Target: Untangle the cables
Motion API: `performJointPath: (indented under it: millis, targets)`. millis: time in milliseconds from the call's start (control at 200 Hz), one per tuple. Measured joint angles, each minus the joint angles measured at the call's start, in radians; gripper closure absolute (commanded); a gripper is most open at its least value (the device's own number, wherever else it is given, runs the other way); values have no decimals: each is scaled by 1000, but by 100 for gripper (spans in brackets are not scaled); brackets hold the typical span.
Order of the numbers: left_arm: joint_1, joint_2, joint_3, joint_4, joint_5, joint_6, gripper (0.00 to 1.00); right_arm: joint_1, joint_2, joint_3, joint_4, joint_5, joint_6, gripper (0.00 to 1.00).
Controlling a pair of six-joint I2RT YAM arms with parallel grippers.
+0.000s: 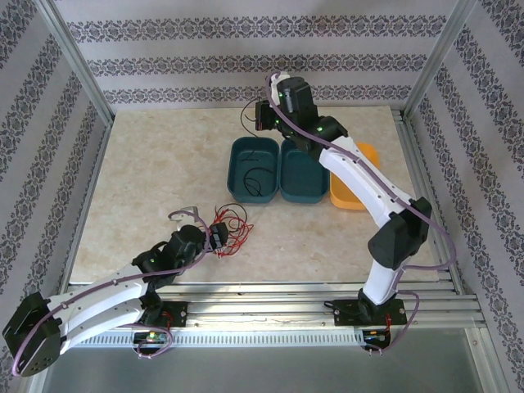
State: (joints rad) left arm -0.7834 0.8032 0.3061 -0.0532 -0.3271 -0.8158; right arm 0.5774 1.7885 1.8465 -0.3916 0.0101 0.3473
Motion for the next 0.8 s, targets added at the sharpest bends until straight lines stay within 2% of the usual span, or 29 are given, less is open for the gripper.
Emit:
performJointPath:
  millis: [300,555,799]
  targets:
    - [0,-18,66,-113,-34,-1,1,-13,69,-40,0,-23,9,100]
    - [0,-18,67,-138,-42,-1,1,-13,182,-69,-9,-70,42,100]
    - [0,-18,67,-154,-41,-8,1,-13,278,-58,-86,-75,69,96]
